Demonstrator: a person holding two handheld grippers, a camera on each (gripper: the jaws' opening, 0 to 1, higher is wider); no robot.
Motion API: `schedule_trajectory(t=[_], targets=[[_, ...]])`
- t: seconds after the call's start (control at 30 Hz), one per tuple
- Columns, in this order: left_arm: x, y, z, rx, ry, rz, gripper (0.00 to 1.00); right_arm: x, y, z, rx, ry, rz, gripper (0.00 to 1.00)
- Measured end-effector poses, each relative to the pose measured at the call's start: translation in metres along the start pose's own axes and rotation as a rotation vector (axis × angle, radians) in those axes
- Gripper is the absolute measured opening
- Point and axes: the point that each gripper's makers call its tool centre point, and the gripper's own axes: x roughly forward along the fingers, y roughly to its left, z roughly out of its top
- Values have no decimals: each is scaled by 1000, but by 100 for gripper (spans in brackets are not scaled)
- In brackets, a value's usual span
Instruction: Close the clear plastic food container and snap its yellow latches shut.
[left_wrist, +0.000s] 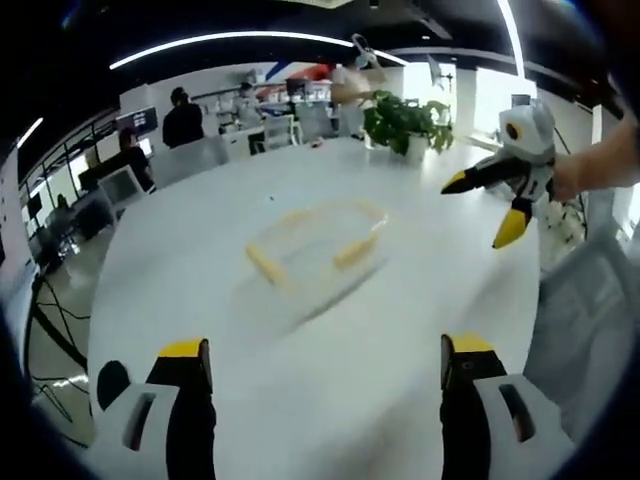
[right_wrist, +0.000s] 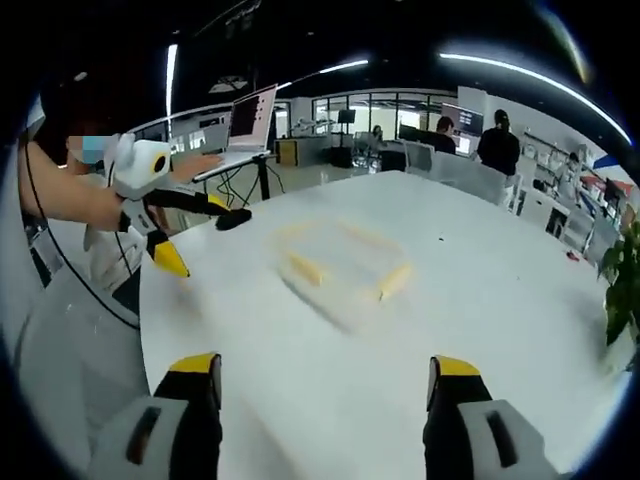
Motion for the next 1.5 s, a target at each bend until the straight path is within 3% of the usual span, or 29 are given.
schedule_trajectory(t=[0.27,0.53,0.97,1.07,1.5], targets=[[-17,-5,-7,-36,-30,23,97,-21,1,-6,27,-63,-56,84],[-26,-14,-19,-79,-46,42,99,-35,5,-20,38,-69,-77,84],[-47,-19,-28,-141,-88,73,99,-61,13,-28,47,-110,-119,84],[-50,-24,-29,-142,-101,64,99,-67,11,-26,77,-150,-140,85],[-54,-37,-35,-162,-129,80,99,-68,10,-27,96,-167,-151,85]])
